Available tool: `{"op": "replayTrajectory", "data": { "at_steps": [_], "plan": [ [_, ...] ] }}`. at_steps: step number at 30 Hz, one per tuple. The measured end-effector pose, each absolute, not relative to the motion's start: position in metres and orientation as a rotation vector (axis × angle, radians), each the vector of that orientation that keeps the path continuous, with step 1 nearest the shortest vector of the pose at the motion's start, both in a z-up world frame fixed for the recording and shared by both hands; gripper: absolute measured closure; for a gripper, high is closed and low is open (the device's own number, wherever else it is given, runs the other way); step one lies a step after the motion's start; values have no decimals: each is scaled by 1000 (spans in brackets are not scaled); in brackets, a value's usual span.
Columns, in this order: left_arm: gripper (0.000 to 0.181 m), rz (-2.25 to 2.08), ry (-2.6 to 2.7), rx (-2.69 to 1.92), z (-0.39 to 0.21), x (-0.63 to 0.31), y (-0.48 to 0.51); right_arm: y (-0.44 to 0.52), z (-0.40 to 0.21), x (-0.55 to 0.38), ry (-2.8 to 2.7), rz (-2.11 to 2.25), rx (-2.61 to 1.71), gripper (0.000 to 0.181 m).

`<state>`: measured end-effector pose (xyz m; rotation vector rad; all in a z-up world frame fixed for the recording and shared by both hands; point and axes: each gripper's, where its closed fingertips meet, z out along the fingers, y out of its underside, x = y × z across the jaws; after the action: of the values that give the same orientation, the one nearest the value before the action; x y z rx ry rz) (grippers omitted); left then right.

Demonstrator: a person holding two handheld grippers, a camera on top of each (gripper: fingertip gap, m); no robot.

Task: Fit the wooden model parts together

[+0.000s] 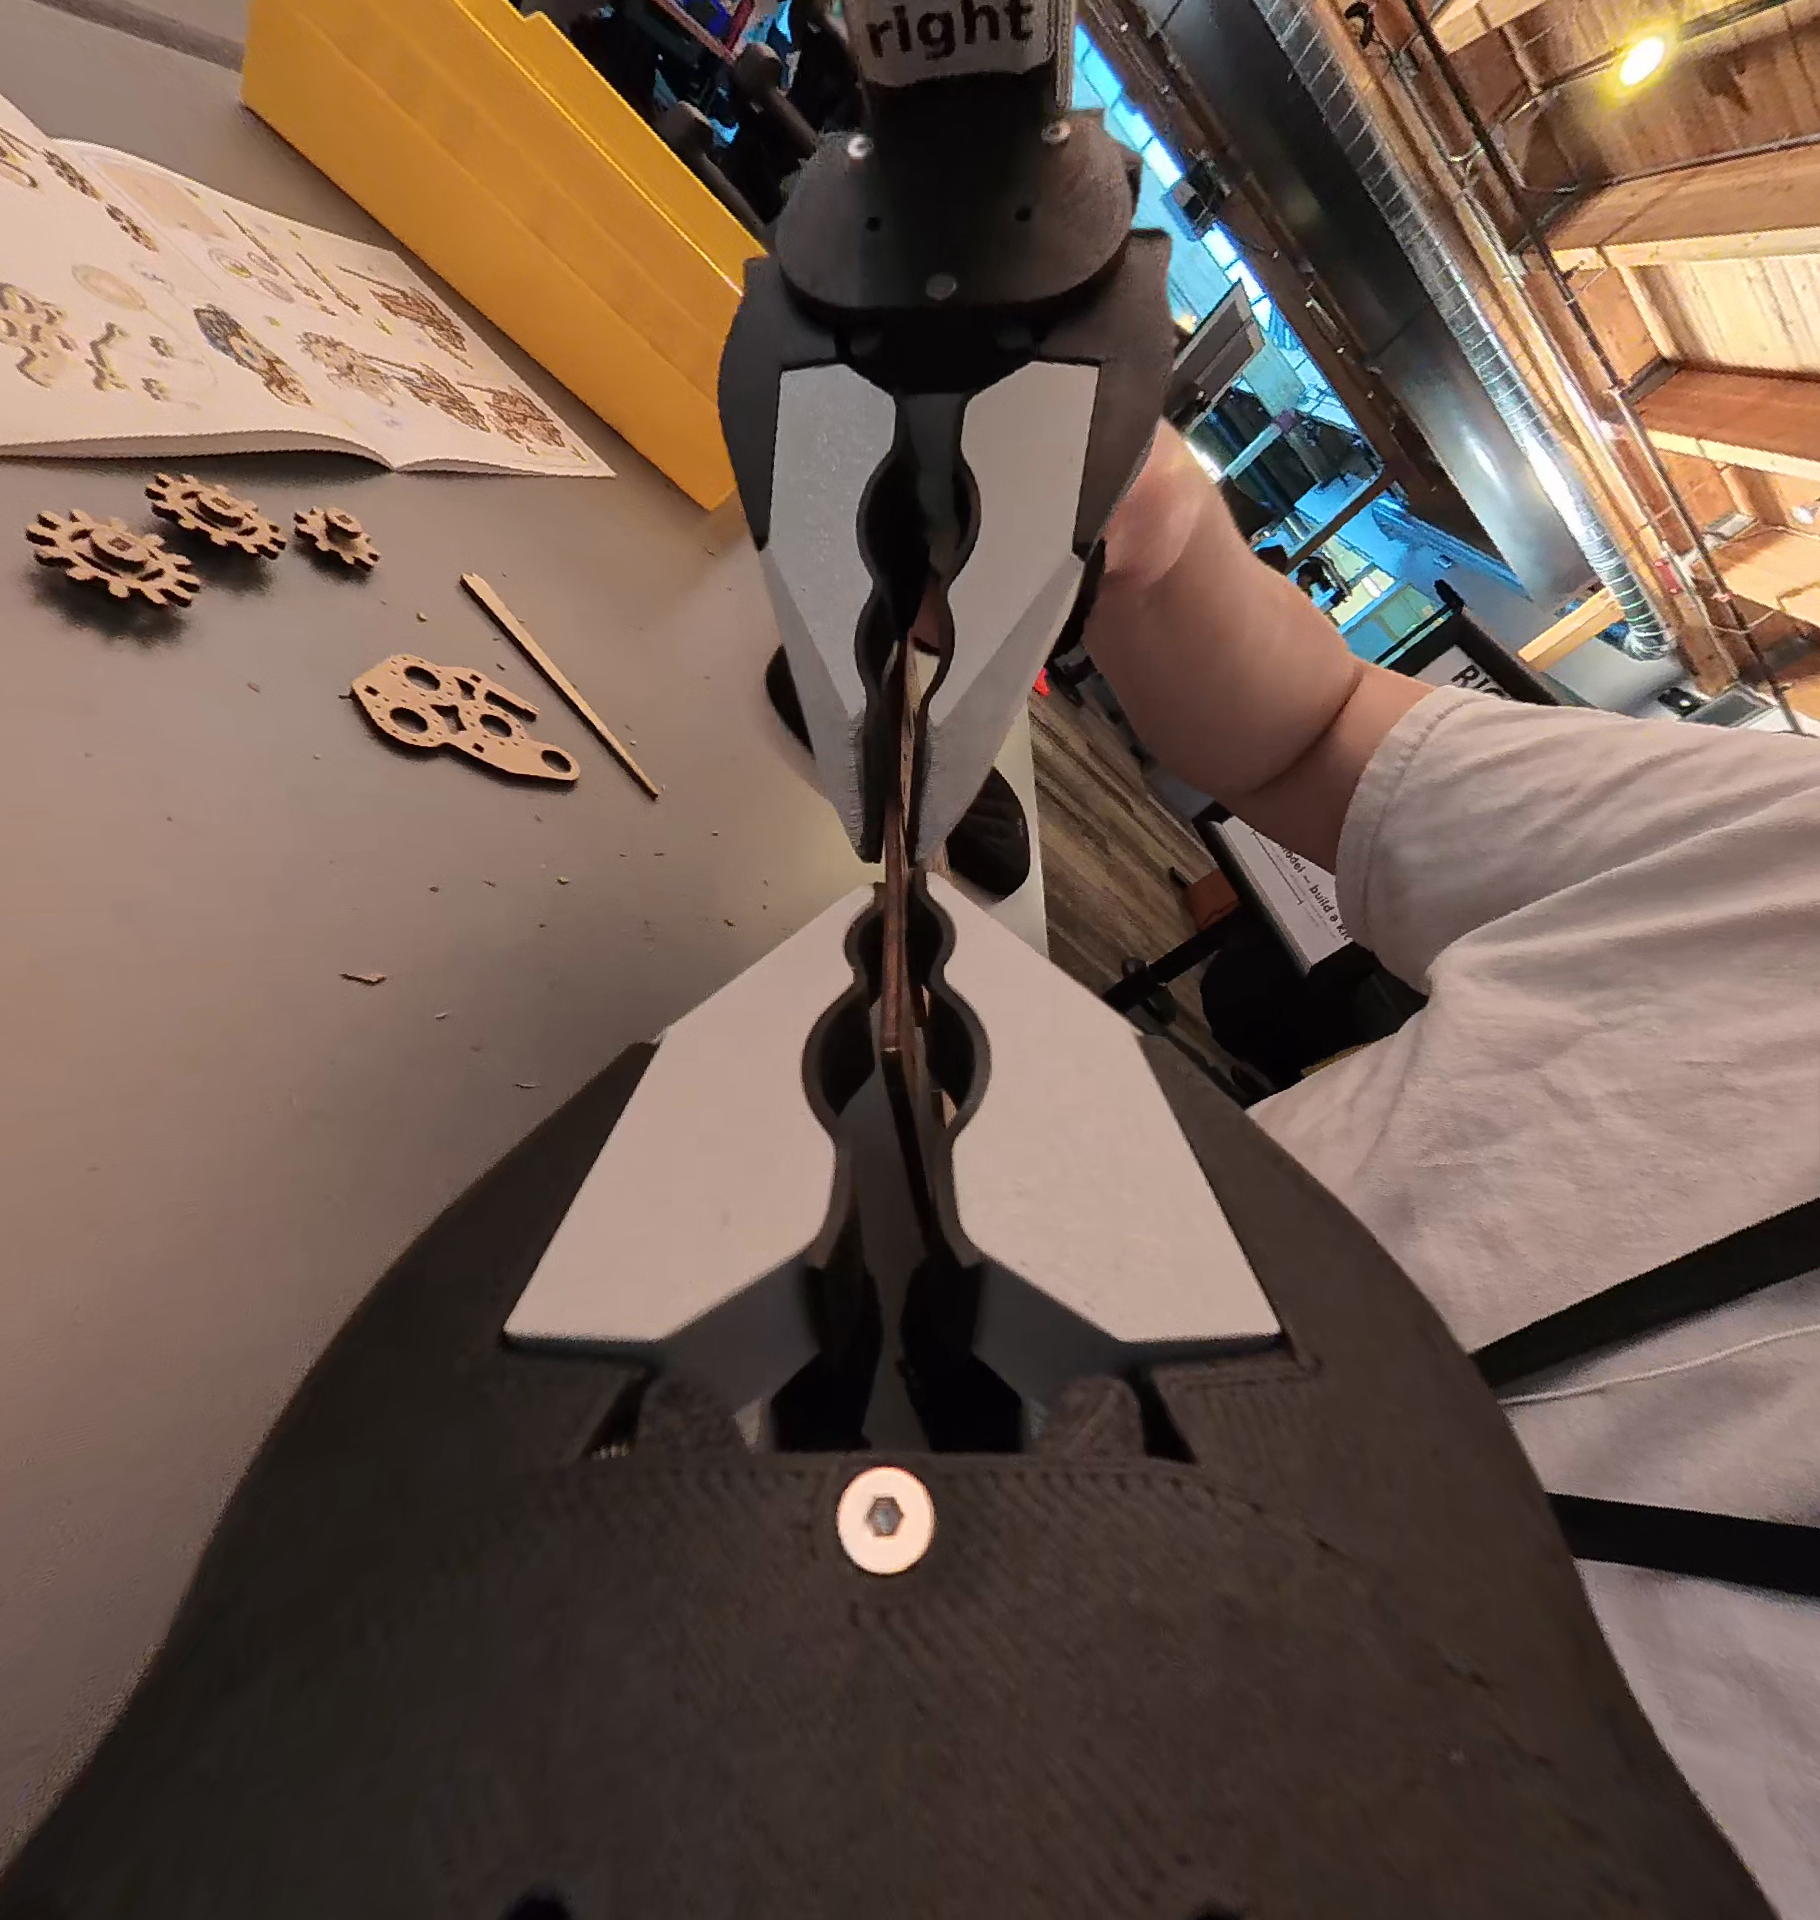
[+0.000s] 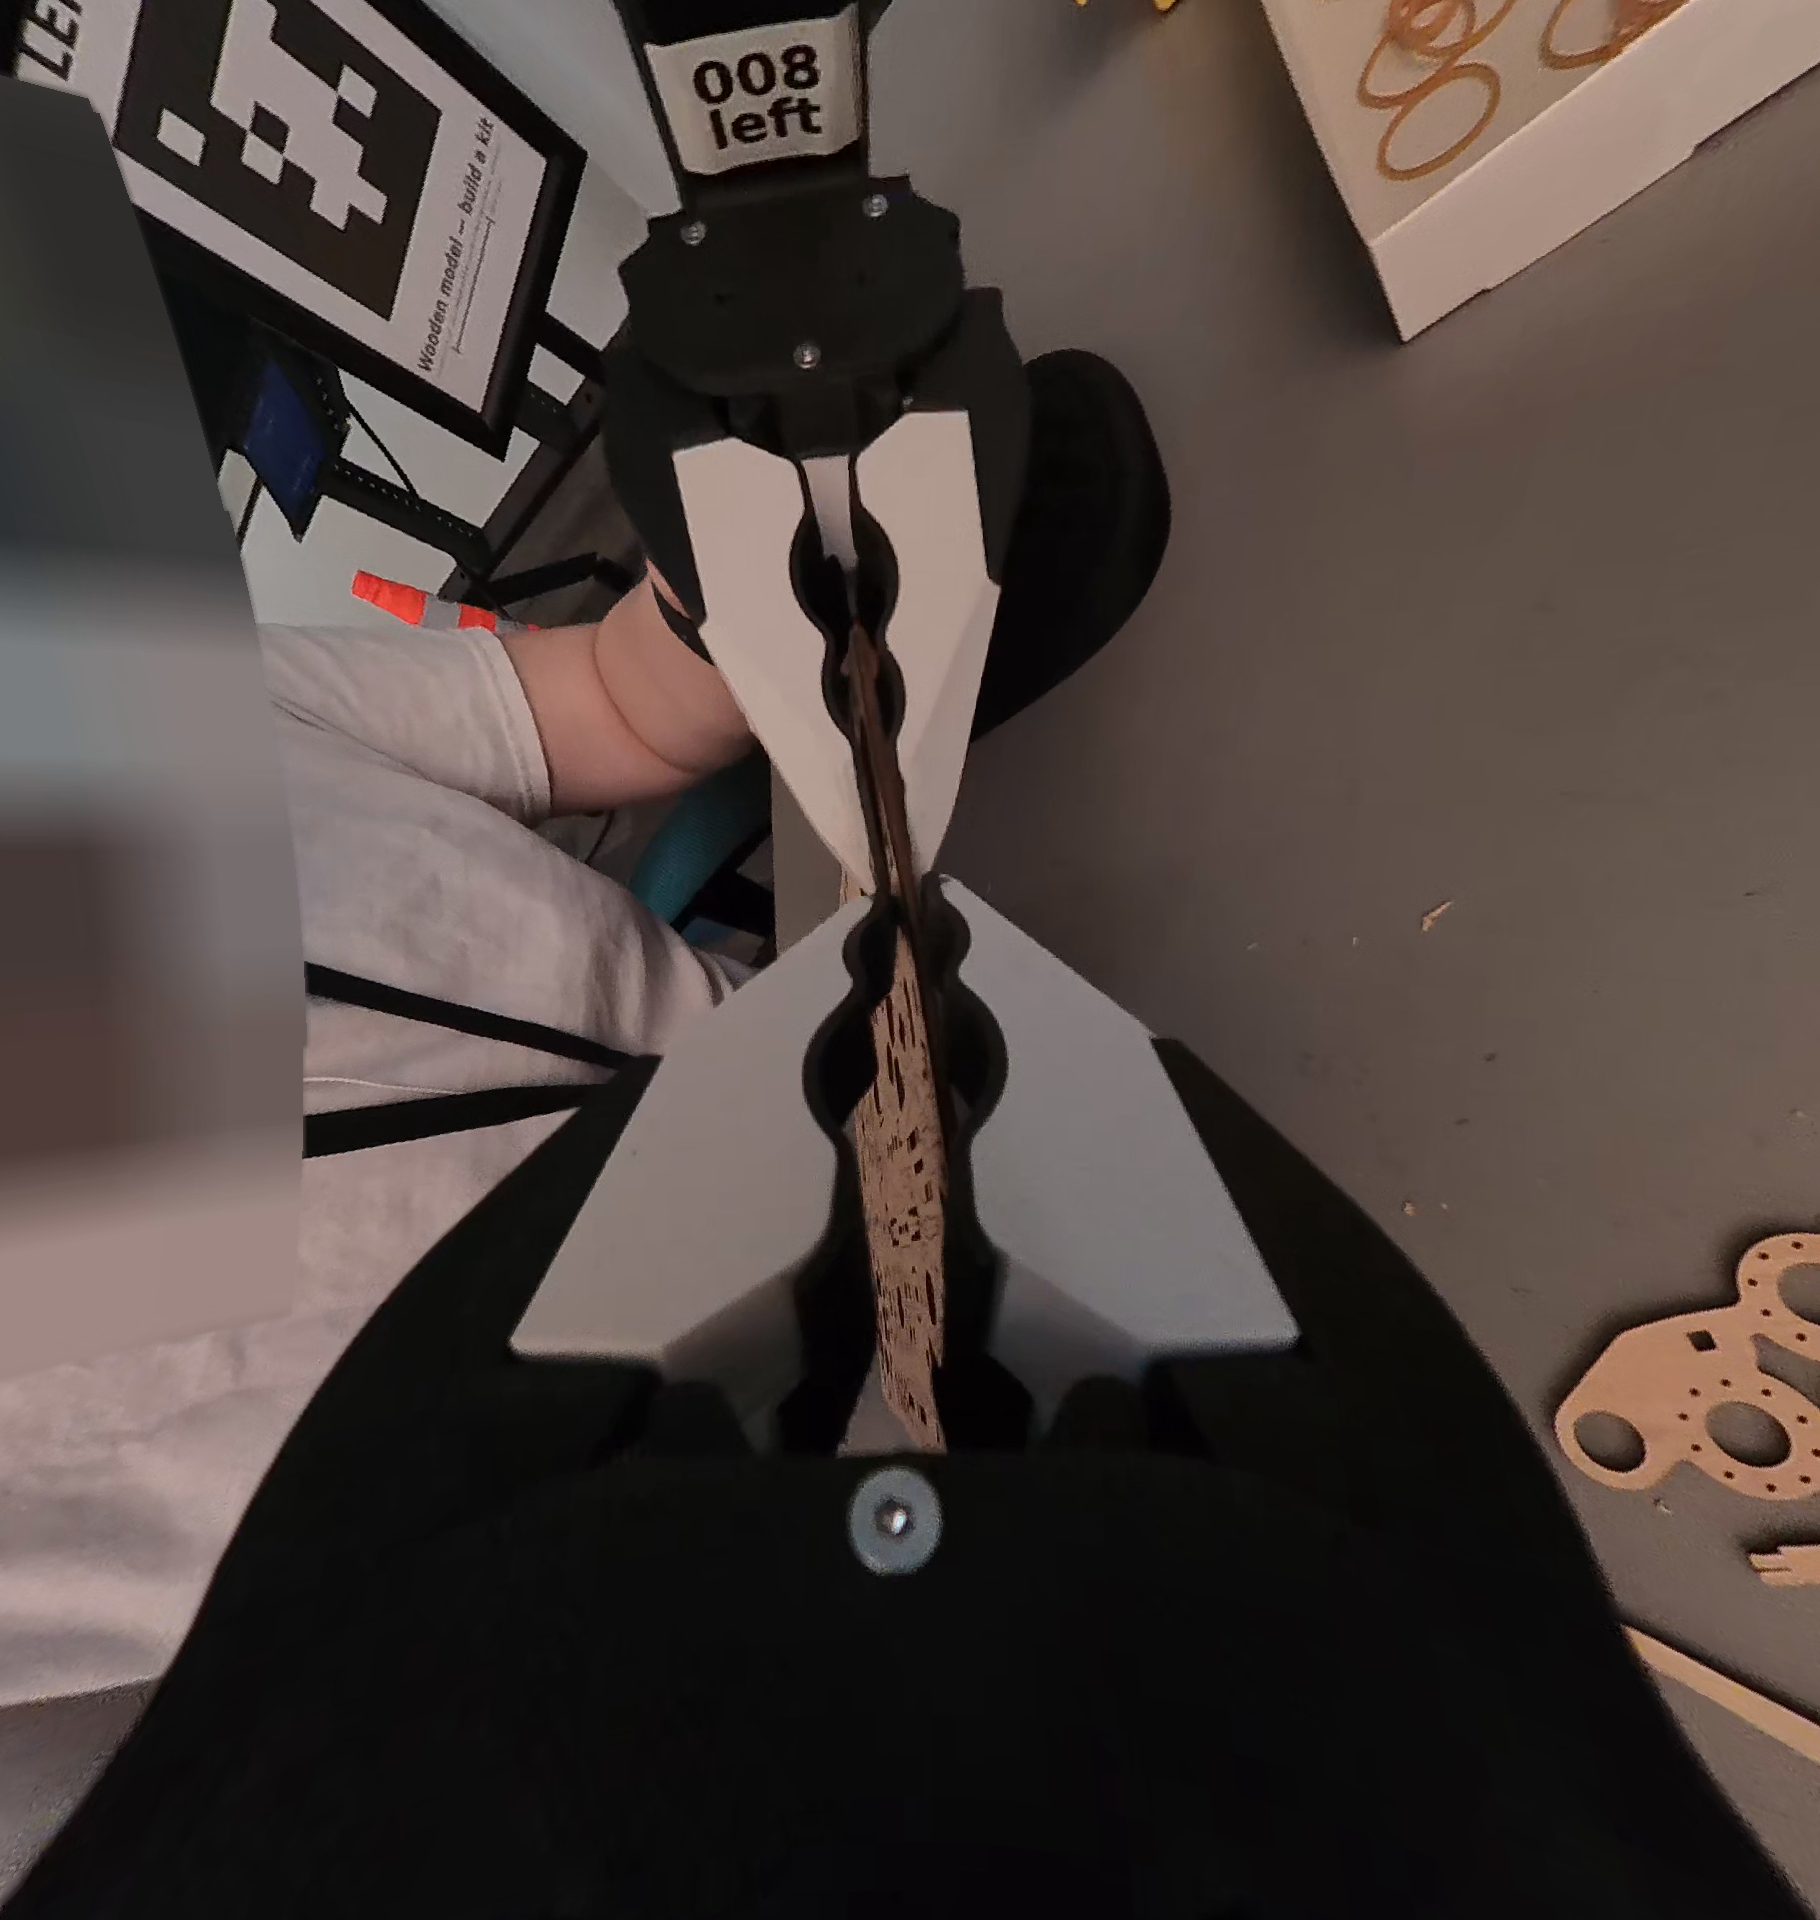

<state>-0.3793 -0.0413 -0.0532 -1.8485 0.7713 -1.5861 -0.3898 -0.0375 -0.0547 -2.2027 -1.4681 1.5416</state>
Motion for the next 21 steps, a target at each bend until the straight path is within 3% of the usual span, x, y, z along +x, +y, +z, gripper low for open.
{"op": "replayTrajectory", "data": {
  "at_steps": [21],
  "plan": [
    [179, -1498, 715, -1867, -59, -380, -31, -26, -61, -391, -1546, 1216, -2120, 174]
  ]
}}
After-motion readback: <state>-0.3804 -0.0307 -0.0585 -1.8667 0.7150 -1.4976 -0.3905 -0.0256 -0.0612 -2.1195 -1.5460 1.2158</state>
